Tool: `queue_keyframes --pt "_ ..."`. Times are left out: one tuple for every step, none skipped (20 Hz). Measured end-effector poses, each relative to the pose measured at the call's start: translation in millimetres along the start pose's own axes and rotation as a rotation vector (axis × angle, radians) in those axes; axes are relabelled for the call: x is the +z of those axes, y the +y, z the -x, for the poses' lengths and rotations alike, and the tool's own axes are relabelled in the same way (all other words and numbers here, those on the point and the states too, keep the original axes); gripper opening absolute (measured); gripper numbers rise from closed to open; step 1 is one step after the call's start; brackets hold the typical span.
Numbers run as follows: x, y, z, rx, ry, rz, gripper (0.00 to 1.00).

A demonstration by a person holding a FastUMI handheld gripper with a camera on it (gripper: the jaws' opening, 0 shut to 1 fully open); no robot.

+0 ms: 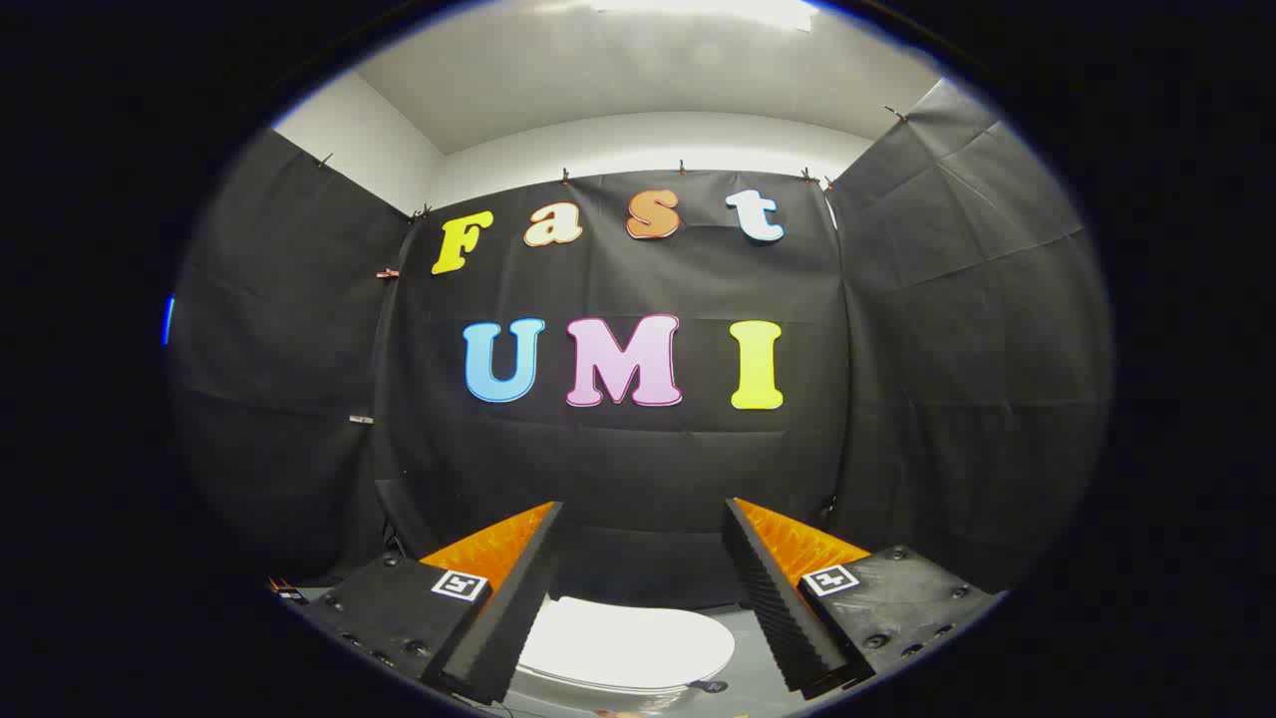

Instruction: Open the toilet lid.

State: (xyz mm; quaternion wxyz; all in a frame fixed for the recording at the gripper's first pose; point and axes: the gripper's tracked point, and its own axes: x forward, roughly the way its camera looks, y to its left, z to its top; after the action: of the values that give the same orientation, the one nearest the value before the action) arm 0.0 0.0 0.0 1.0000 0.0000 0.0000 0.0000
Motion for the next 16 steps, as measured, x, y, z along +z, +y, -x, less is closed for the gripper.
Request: queue_keyframes --pt "-0.6 0.4 1.3 0.0 0.0 0.002 0.99" --pt "-0.5 0.5 1.6 0.0 0.002 0.003 0.99" --pt "-1.1 1.0 1.4 0.0 0.002 0.003 0.99" --pt "-1.0 1.3 1.5 0.0 0.003 0.002 0.99" --pt "-0.8 1.2 1.8 -0.001 0.003 0.001 0.99" --pt "-0.5 1.2 2.1 -0.003 0.002 0.001 0.99" --pt "-0.3 1.4 1.7 -0.003 0.001 0.001 0.99" --pt "-0.6 1.5 1.8 -0.004 0.001 0.001 0.99" --pt "-0.7 1.1 2.6 -0.004 0.0 0.001 0.99" --pt "-0.4 1.3 2.9 -0.005 0.001 0.001 0.99" --pt "-0.6 1.3 2.4 -0.005 0.001 0.0 0.99" --pt "-0.6 1.1 2.8 -0.005 0.002 -0.001 0.99" --pt "-0.6 0.6 2.8 -0.006 0.002 -0.002 0.99" --pt "-0.6 0.4 2.2 -0.007 0.002 -0.004 0.99" --pt "-1.2 -0.1 2.1 -0.009 0.002 -0.004 0.99" --pt "-1.7 -0.7 1.9 -0.01 0.003 -0.004 0.99"
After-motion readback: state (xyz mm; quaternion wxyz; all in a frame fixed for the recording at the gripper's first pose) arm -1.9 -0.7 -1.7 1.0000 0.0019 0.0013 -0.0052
